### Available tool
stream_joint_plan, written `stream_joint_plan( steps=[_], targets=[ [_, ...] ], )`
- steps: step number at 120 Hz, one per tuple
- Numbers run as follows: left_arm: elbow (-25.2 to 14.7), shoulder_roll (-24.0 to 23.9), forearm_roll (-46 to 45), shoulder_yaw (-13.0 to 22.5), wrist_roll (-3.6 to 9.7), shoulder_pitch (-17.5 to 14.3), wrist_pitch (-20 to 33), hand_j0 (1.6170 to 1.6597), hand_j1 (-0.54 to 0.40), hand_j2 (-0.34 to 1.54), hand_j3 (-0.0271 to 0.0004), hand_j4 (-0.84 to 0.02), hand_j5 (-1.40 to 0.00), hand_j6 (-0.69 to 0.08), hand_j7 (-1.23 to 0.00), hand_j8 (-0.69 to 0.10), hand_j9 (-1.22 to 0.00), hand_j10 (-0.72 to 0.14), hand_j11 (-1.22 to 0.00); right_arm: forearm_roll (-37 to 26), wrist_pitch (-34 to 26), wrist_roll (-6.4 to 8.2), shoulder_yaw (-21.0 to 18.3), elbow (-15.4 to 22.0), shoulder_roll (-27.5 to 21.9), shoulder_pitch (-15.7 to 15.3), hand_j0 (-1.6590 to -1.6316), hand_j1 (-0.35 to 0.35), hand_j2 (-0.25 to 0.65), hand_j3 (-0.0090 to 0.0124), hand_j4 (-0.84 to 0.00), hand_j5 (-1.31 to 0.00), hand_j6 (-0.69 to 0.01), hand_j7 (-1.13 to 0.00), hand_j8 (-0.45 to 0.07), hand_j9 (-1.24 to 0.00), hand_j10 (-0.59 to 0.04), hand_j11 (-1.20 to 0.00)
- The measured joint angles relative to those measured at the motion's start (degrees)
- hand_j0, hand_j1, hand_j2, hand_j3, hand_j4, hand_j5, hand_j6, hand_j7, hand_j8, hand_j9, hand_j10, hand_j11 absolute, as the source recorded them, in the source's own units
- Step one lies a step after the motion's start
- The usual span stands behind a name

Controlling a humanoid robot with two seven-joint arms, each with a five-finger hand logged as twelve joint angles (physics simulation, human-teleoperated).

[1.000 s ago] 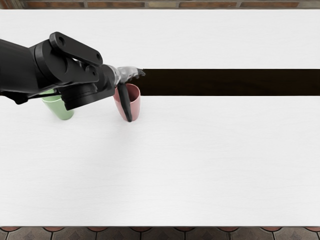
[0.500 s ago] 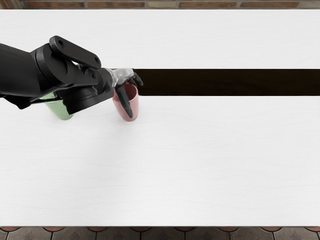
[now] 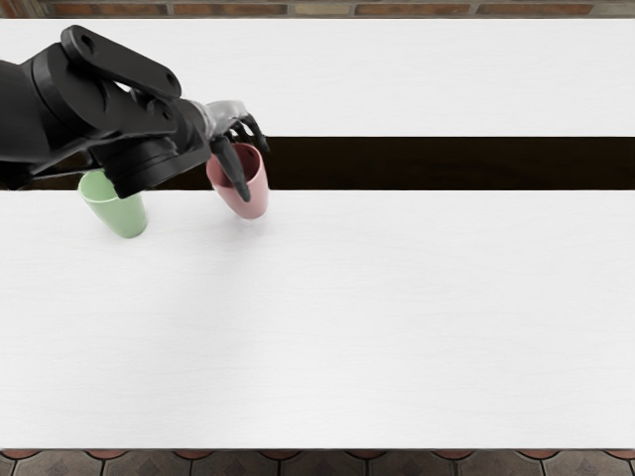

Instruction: Pick up cup and place in cup with left hand

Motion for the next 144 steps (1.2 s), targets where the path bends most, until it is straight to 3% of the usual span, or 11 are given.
stream_joint_plan(
  steps=[13,17,27,28,38,50,65,89,144],
  targets=[
    [-0.88,2.46,-0.07,0.40,1.27,-2.89,-0.27,1.6548,-0.090,0.30,0.0000,-0.555,-0.77,-0.474,-0.77,-0.335,-0.77,-0.418,-0.76,0.00,0.00,0.00,0.00,0.00,0.00,0.00,-1.6581,-0.329,-0.003,0.0000,-0.017,-0.02,-0.017,-0.02,-0.017,-0.02,-0.017,-0.02],
    [-1.08,3.31,-0.12,0.94,1.48,-3.70,-0.34,1.6550,-0.091,0.32,0.0000,-0.552,-0.78,-0.467,-0.77,-0.333,-0.78,-0.380,-0.76,0.00,0.00,0.00,-0.01,0.00,0.00,0.00,-1.6581,-0.329,-0.003,0.0000,-0.017,-0.02,-0.017,-0.02,-0.017,-0.02,-0.017,-0.02],
    [-1.90,5.86,-0.17,2.81,2.30,-6.03,-0.39,1.6554,-0.105,0.35,0.0000,-0.558,-0.79,-0.460,-0.78,-0.331,-0.78,-0.370,-0.76,0.00,0.00,0.00,0.00,0.00,0.00,0.00,-1.6581,-0.329,-0.003,0.0000,-0.017,-0.02,-0.017,-0.02,-0.017,-0.02,-0.017,-0.02],
    [-1.97,6.08,-0.12,3.02,2.38,-6.19,-0.36,1.6554,-0.106,0.35,0.0000,-0.563,-0.78,-0.456,-0.78,-0.319,-0.78,-0.399,-0.76,0.00,0.00,0.00,0.00,0.00,0.00,0.00,-1.6581,-0.329,-0.003,0.0000,-0.017,-0.02,-0.017,-0.02,-0.017,-0.02,-0.017,-0.02],
    [-2.60,8.28,-0.17,5.52,2.82,-7.54,-0.42,1.6560,-0.137,0.37,0.0000,-0.565,-0.79,-0.428,-0.78,-0.315,-0.77,-0.363,-0.77,0.00,0.00,0.00,0.01,0.00,0.00,0.00,-1.6581,-0.329,-0.003,0.0000,-0.017,-0.02,-0.017,-0.02,-0.017,-0.02,-0.017,-0.02],
    [-2.98,9.43,-0.29,8.62,3.03,-7.65,-0.47,1.6563,-0.158,0.36,0.0000,-0.562,-0.80,-0.415,-0.79,-0.277,-0.78,-0.328,-0.77,0.00,0.00,0.00,0.01,0.00,0.00,0.00,-1.6581,-0.329,-0.003,0.0000,-0.017,-0.02,-0.017,-0.02,-0.017,-0.02,-0.017,-0.02],
    [-3.39,11.07,-0.30,11.21,3.14,-8.96,-0.50,1.6572,-0.187,0.46,0.0000,-0.565,-0.80,-0.432,-0.79,-0.323,-0.78,-0.354,-0.77,0.00,0.00,0.00,0.00,0.00,0.00,0.00,-1.6581,-0.329,-0.003,0.0000,-0.017,-0.02,-0.017,-0.02,-0.017,-0.02,-0.017,-0.02],
    [-4.08,11.70,-0.33,13.89,3.15,-8.93,-1.46,1.6569,-0.166,0.43,0.0000,-0.558,-0.81,-0.445,-0.80,-0.345,-0.78,-0.371,-0.77,0.00,0.00,0.00,0.01,0.00,0.00,0.00,-1.6581,-0.329,-0.003,0.0000,-0.017,-0.02,-0.017,-0.02,-0.017,-0.02,-0.017,-0.02],
    [-5.01,11.97,-0.27,15.65,3.15,-8.99,-1.70,1.6572,-0.176,0.46,0.0000,-0.564,-0.79,-0.444,-0.79,-0.340,-0.76,-0.365,-0.77,0.00,0.00,0.00,0.00,0.00,0.00,0.00,-1.6581,-0.329,-0.003,0.0000,-0.017,-0.02,-0.017,-0.02,-0.017,-0.02,-0.017,-0.02]
  ],
)
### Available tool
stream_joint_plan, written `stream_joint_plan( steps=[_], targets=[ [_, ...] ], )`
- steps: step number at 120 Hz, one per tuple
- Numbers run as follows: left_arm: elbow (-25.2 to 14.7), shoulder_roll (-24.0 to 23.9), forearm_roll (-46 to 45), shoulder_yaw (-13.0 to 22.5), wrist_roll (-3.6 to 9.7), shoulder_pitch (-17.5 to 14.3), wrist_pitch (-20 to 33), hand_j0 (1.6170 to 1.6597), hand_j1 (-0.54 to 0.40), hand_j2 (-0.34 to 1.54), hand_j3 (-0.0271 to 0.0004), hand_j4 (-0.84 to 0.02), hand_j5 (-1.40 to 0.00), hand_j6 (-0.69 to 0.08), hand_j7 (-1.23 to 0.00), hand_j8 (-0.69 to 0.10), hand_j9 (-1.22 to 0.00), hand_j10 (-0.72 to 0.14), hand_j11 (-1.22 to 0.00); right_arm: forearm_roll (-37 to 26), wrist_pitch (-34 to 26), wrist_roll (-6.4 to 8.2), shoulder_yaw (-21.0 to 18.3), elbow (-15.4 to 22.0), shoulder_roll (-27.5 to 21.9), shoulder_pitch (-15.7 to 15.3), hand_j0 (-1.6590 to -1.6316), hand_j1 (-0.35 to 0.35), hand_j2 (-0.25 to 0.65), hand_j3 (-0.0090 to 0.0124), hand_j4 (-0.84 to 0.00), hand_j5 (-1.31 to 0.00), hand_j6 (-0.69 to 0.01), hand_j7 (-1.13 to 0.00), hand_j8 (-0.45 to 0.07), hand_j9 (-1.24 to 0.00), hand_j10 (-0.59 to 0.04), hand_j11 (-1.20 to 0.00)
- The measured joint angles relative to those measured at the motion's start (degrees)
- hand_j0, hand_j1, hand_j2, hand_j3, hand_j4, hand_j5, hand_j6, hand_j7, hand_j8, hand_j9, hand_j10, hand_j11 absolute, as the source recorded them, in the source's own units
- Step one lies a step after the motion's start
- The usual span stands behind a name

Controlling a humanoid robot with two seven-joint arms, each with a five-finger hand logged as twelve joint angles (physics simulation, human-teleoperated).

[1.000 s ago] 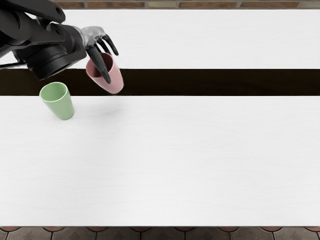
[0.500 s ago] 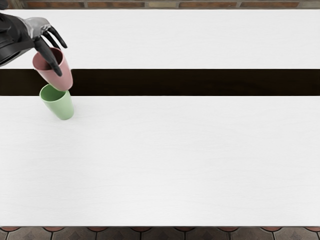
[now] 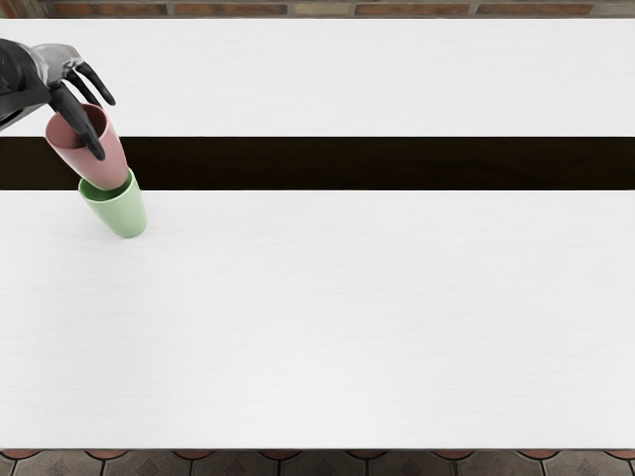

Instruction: Pick up cup and place in cup with left hand

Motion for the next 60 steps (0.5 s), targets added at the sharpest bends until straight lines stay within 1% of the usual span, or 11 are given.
stream_joint_plan(
  steps=[9,29,31,33,44,53,57,60],
  targets=[
    [-0.19,0.09,0.00,0.15,0.00,-0.07,0.02,1.6575,-0.187,0.50,0.0000,-0.566,-0.79,-0.451,-0.79,-0.347,-0.76,-0.369,-0.77,0.00,0.00,0.00,0.00,0.00,0.00,0.00,-1.6581,-0.329,-0.003,0.0000,-0.017,-0.02,-0.017,-0.02,-0.017,-0.02,-0.017,-0.02],
    [-0.98,0.18,0.01,0.41,0.00,-0.34,-0.02,1.6574,-0.176,0.47,0.0000,-0.561,-0.78,-0.456,-0.79,-0.351,-0.76,-0.381,-0.76,0.00,0.00,0.00,-0.01,0.00,0.00,0.00,-1.6581,-0.329,-0.003,0.0000,-0.017,-0.02,-0.017,-0.02,-0.017,-0.02,-0.017,-0.02],
    [-1.01,0.18,0.03,0.42,0.01,-0.33,-0.01,1.6574,-0.169,0.45,0.0000,-0.544,-0.76,-0.447,-0.77,-0.355,-0.74,-0.380,-0.74,0.00,0.00,0.00,0.00,0.00,0.00,0.00,-1.6581,-0.329,-0.003,0.0000,-0.017,-0.02,-0.017,-0.02,-0.017,-0.02,-0.017,-0.02],
    [-1.04,0.15,0.05,0.43,0.02,-0.35,0.01,1.6578,-0.166,0.44,0.0000,-0.518,-0.72,-0.428,-0.72,-0.342,-0.70,-0.371,-0.70,0.00,0.00,0.00,0.00,0.00,0.00,0.00,-1.6581,-0.329,-0.003,0.0000,-0.017,-0.02,-0.017,-0.02,-0.017,-0.02,-0.017,-0.02],
    [-1.09,0.00,0.31,0.40,0.01,-0.34,0.04,1.6579,0.003,0.28,0.0000,-0.346,-0.48,-0.288,-0.48,-0.233,-0.46,-0.251,-0.47,0.00,0.00,0.00,0.00,0.00,0.00,0.00,-1.6581,-0.329,-0.003,0.0000,-0.017,-0.02,-0.017,-0.02,-0.017,-0.02,-0.017,-0.02],
    [-1.07,1.09,0.63,0.17,-0.06,-0.49,0.01,1.6580,0.106,0.20,0.0000,-0.242,-0.34,-0.202,-0.34,-0.164,-0.32,-0.177,-0.33,0.00,0.00,0.00,0.01,0.00,0.00,0.00,-1.6581,-0.329,-0.003,0.0000,-0.017,-0.02,-0.017,-0.02,-0.017,-0.02,-0.017,-0.02],
    [-1.03,1.44,0.74,-0.38,-0.20,-2.40,-0.33,1.6580,0.141,0.17,0.0000,-0.207,-0.29,-0.173,-0.29,-0.141,-0.28,-0.151,-0.28,0.00,0.00,0.00,0.01,0.00,0.00,0.00,-1.6581,-0.329,-0.003,0.0000,-0.017,-0.02,-0.017,-0.02,-0.017,-0.02,-0.017,-0.02],
    [-0.99,1.66,0.80,-1.00,-0.28,-2.89,-1.69,1.6580,0.164,0.15,0.0000,-0.184,-0.25,-0.154,-0.26,-0.125,-0.25,-0.135,-0.25,0.00,0.00,0.00,0.01,0.00,0.00,0.00,-1.6581,-0.329,-0.003,0.0000,-0.017,-0.02,-0.017,-0.02,-0.017,-0.02,-0.017,-0.02]
  ],
)
